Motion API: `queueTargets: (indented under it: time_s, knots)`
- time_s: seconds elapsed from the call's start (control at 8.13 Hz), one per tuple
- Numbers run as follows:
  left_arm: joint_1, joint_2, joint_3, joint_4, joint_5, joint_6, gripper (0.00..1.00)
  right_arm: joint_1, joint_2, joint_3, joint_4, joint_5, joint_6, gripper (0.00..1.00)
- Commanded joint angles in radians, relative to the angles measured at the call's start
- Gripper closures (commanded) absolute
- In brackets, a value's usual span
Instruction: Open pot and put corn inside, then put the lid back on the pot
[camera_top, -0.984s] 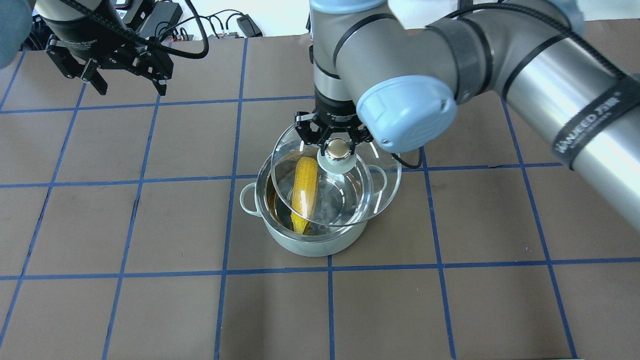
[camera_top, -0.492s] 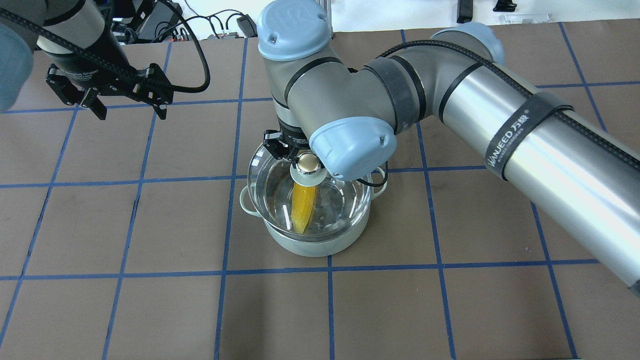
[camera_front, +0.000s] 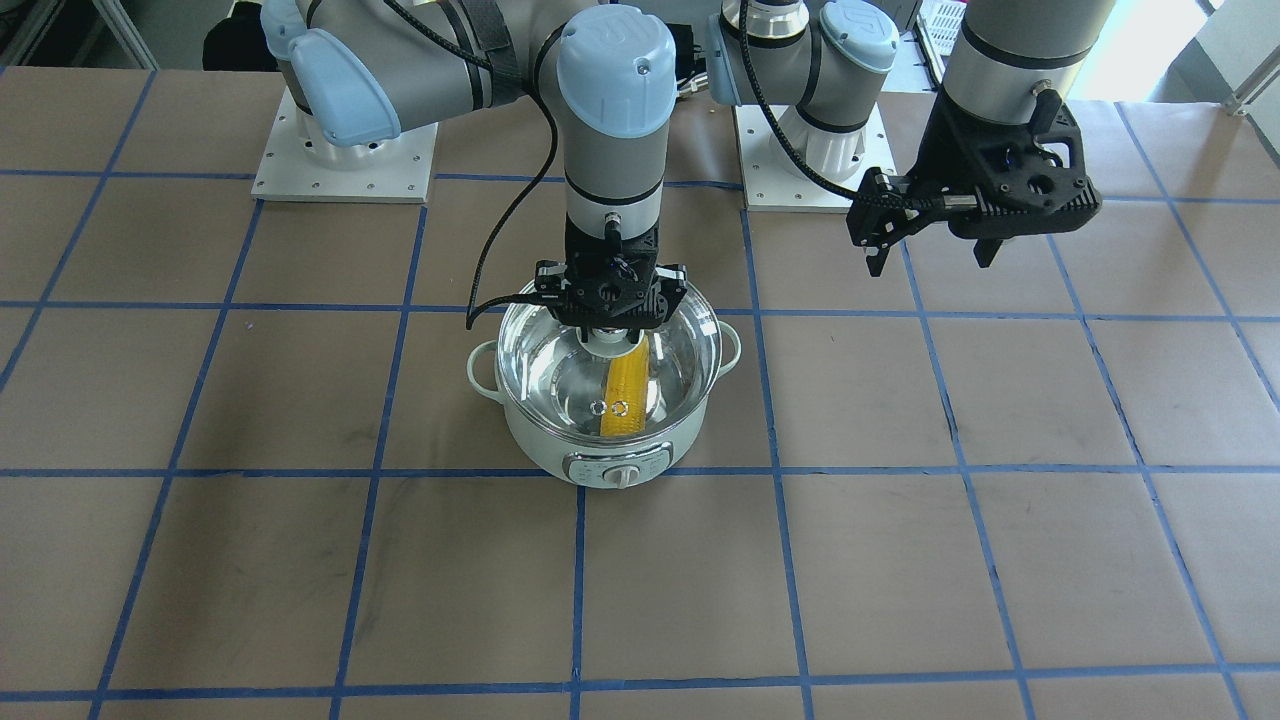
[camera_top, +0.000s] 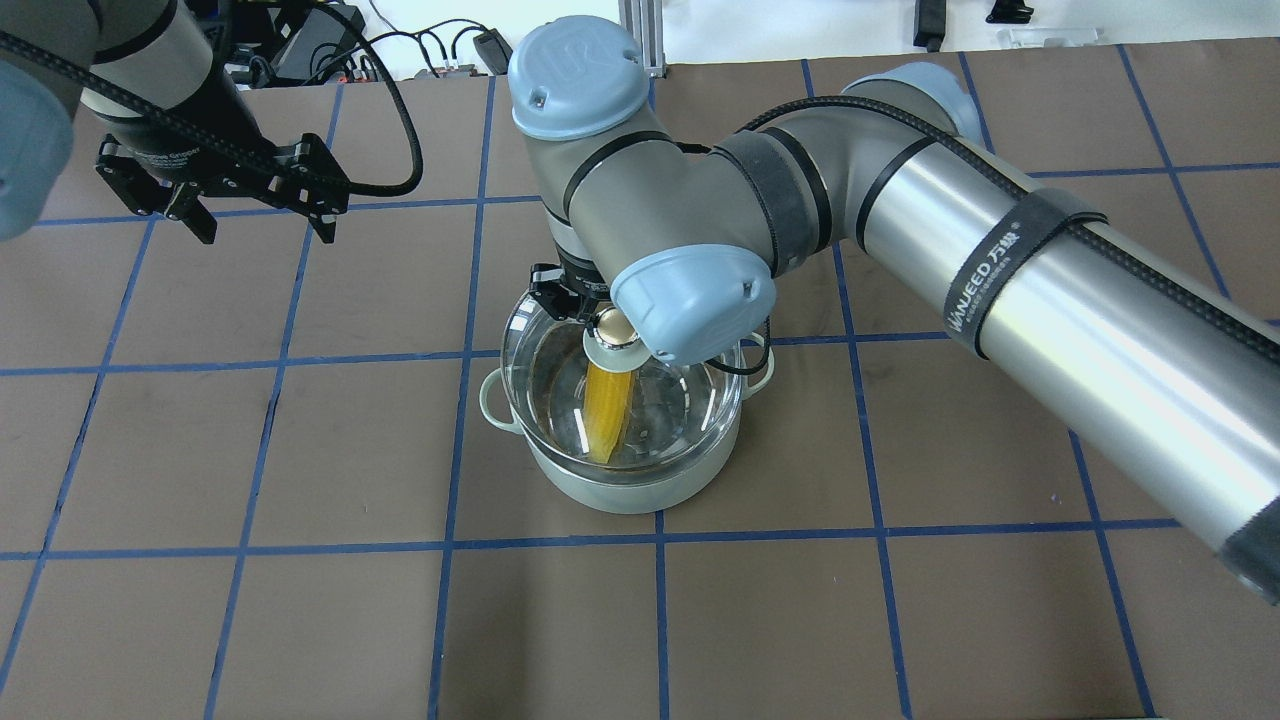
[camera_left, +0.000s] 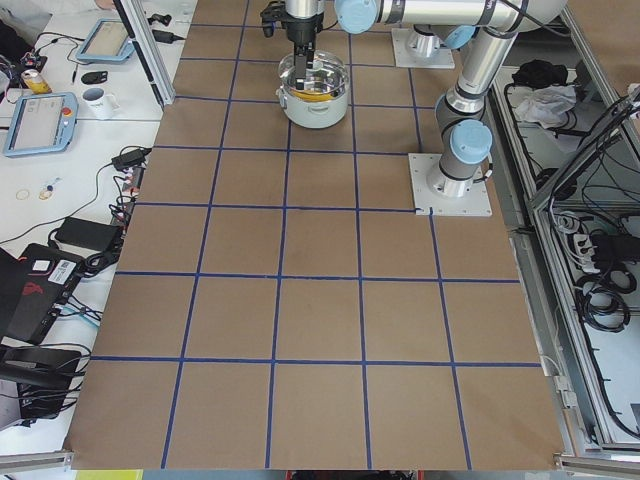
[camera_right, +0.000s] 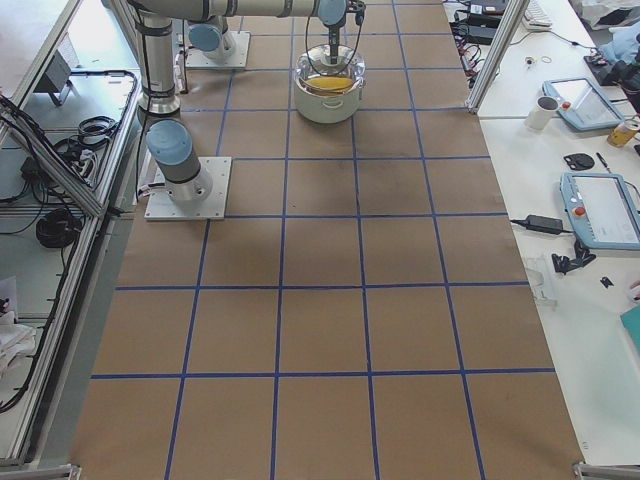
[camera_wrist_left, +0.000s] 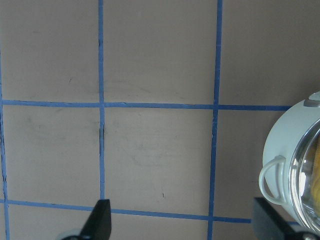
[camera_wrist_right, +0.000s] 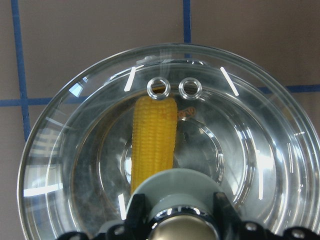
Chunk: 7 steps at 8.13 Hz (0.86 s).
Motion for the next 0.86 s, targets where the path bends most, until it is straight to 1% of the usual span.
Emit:
queueTargets:
  time_s: [0.0,0.74]
  knots:
    - [0.000,-0.002,-0.001,0.003,-0.002,-0.008,0.00,0.000,0.009,0.003,-0.002,-0.008,0.001,1.00]
    - [-0.002,-0.006,-0.001,0.003,-0.004,-0.008,0.00,0.000,0.019,0.010,-0.005,-0.001,0.004,1.00]
